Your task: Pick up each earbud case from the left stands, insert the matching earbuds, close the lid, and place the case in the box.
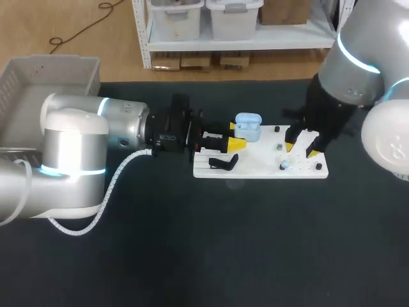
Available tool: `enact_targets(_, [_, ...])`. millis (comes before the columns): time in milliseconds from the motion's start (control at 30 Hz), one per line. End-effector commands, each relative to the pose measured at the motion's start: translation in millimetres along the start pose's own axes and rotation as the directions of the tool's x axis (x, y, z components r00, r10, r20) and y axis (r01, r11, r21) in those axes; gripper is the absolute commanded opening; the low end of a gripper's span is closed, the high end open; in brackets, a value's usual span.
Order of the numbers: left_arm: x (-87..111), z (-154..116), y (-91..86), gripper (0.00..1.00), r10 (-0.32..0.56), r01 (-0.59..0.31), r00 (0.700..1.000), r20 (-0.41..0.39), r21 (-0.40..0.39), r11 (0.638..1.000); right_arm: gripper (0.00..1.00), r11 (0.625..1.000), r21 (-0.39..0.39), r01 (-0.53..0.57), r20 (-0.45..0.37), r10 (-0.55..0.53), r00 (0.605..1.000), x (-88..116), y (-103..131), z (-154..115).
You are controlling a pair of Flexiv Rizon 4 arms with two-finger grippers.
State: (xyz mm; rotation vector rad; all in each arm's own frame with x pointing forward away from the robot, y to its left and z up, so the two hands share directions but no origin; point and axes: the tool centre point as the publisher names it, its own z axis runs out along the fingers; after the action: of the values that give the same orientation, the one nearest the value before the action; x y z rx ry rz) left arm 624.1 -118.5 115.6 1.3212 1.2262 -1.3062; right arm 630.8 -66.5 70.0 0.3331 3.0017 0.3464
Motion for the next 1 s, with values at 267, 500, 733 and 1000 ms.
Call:
enact_targets(267, [-0.8,-18.4,-20.1,0.00,0.045,-0.044,0.999,0.011,-0.026,0.999,0.44,1.000,-0.008,-0.019,0.006,0.020,1.000,-1.3,2.8,1.8])
enact_targets(500, [-0.8,-25.7,-35.4,0.00,0.063,-0.062,0.998,0.012,-0.057,0.996,0.44,0.999,-0.004,-0.039,0.001,0.039,0.999,-4.6,2.9,8.0])
enact_targets(733, [1.0,-27.4,-45.7,0.00,0.052,-0.051,0.999,0.015,-0.070,0.996,0.45,0.999,-0.001,-0.043,0.003,0.043,0.999,-4.8,3.7,16.9])
enact_targets(1000, [2.6,-23.5,-47.9,0.00,0.045,-0.044,0.999,0.011,-0.071,0.996,0.45,0.999,0.014,-0.034,0.040,0.033,0.999,-6.6,-2.2,23.9])
